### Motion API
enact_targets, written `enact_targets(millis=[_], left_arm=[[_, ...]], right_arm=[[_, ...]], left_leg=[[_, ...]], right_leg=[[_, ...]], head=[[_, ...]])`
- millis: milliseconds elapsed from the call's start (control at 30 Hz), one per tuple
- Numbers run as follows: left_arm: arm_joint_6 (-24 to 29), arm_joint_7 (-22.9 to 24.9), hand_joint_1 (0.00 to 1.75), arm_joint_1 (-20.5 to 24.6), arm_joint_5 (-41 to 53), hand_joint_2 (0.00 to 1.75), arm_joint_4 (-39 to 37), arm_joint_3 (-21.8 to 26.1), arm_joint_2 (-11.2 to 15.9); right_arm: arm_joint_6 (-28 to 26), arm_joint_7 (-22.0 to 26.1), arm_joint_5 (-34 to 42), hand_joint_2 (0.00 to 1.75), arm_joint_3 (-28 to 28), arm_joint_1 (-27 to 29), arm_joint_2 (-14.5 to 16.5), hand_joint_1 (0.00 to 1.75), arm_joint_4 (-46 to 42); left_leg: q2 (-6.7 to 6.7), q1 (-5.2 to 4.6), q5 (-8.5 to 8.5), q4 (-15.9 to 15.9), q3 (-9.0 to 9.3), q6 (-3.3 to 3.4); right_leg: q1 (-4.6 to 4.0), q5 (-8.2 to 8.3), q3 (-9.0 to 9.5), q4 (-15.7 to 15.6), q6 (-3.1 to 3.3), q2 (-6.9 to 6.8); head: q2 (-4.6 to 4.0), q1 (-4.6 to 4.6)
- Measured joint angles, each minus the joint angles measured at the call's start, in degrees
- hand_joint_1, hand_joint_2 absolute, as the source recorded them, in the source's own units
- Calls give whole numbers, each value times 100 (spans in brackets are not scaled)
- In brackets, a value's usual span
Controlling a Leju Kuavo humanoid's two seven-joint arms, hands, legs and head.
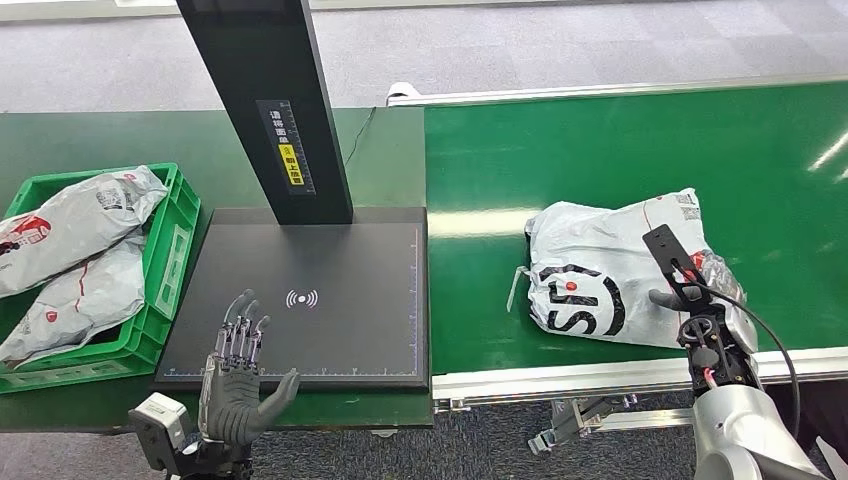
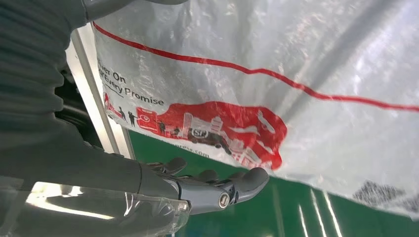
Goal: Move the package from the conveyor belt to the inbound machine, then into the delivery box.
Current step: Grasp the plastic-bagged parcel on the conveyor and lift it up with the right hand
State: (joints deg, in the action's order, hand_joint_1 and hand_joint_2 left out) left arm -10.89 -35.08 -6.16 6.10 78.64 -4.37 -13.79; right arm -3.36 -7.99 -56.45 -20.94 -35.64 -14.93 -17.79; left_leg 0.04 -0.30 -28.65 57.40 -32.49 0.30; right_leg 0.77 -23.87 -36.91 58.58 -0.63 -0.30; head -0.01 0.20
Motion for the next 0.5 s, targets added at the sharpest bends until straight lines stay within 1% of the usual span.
enact_targets(millis=[100, 233, 500], left_arm=[[-22, 1, 0, 16, 7, 175, -10, 13, 0], [-80, 13, 0, 138, 17, 175, -107, 51, 0], [-102, 15, 0, 183, 17, 175, -184, 91, 0]], right_arm=[[93, -26, -86, 175, 0, 20, 4, 0, 8], [393, -91, -398, 175, 4, 182, 28, 0, 35], [503, -102, -503, 175, 8, 215, 41, 0, 52]], left_leg=[[0, 0, 0, 0, 0, 0], [-1, 0, 0, 0, -2, 0], [0, 0, 0, 0, 0, 0]], right_leg=[[0, 0, 0, 0, 0, 0], [0, 0, 0, 0, 0, 0], [0, 0, 1, 0, 0, 0]], head=[[-2, 0], [-2, 1], [-2, 0]])
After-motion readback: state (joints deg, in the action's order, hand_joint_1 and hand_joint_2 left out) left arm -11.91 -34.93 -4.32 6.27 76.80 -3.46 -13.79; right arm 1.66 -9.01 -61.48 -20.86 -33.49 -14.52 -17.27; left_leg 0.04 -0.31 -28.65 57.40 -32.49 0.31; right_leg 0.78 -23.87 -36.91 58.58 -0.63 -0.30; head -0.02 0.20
